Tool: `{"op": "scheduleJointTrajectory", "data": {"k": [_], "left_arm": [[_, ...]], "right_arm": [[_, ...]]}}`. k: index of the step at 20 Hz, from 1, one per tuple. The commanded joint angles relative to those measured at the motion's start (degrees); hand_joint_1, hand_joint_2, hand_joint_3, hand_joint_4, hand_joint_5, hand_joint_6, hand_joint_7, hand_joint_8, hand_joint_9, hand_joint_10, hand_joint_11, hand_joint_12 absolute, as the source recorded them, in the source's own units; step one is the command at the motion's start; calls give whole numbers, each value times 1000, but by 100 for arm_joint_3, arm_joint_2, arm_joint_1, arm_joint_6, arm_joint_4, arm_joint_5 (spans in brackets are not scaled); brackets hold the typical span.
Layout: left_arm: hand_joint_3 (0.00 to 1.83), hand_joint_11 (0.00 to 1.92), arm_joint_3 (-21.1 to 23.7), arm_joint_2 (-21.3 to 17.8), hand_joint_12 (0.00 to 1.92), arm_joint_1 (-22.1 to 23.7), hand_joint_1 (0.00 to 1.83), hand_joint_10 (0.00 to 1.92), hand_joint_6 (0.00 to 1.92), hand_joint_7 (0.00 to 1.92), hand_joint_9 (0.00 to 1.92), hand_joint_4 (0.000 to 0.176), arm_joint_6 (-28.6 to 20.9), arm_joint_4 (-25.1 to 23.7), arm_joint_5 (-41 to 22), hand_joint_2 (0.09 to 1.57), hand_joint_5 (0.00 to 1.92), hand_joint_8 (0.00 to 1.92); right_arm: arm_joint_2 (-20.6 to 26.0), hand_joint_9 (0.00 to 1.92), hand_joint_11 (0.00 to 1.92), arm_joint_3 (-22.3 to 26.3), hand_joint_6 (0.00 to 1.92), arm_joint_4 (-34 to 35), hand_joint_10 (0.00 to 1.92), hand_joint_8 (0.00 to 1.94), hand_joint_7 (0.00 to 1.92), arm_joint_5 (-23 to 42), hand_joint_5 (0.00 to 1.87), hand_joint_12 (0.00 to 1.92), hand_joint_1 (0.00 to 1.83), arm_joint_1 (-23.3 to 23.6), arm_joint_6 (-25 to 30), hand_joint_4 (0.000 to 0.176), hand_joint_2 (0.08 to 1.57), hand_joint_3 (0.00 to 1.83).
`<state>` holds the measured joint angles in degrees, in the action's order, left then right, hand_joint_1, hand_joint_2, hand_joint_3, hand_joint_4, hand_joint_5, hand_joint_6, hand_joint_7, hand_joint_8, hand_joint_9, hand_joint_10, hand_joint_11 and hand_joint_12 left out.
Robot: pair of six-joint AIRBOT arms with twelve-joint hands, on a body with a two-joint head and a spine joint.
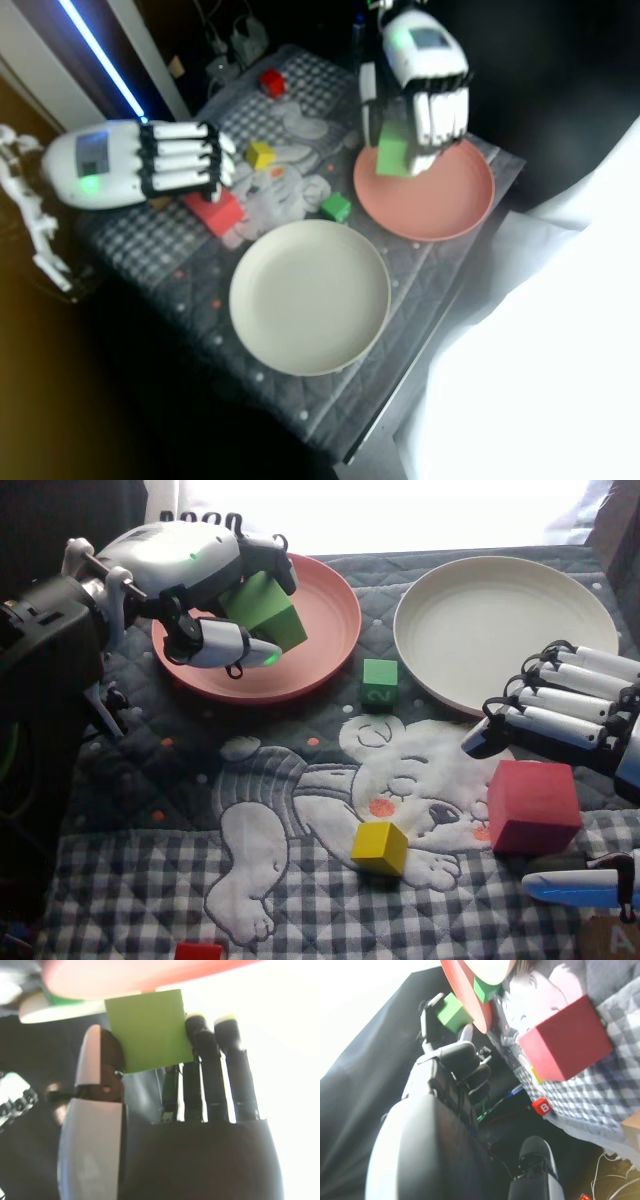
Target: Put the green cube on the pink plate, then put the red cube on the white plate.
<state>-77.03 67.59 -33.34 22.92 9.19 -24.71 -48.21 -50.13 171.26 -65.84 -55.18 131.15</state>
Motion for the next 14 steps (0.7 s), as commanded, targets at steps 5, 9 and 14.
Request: {"op": "scheduleJointTrajectory", "data": {"k": [5,9,14], "left_arm": [[0,0,-27,22,1282,121,802,612,354,387,76,19,-12,292,-492,1102,509,200],[0,0,-37,21,224,100,684,20,32,195,60,81,-12,386,-542,1009,371,7],[0,0,287,-191,0,-73,649,0,4,33,0,151,-12,447,-1090,924,152,0]], "right_arm": [[-1,71,0,-13,982,116,1243,1034,180,-686,64,1648,369,36,23,0,1114,10],[15,102,0,-15,1000,116,1190,1010,192,-686,50,1623,363,37,23,0,1106,7],[59,16,0,-52,1031,116,1184,992,119,-685,53,1566,538,56,23,0,1091,3]]}}
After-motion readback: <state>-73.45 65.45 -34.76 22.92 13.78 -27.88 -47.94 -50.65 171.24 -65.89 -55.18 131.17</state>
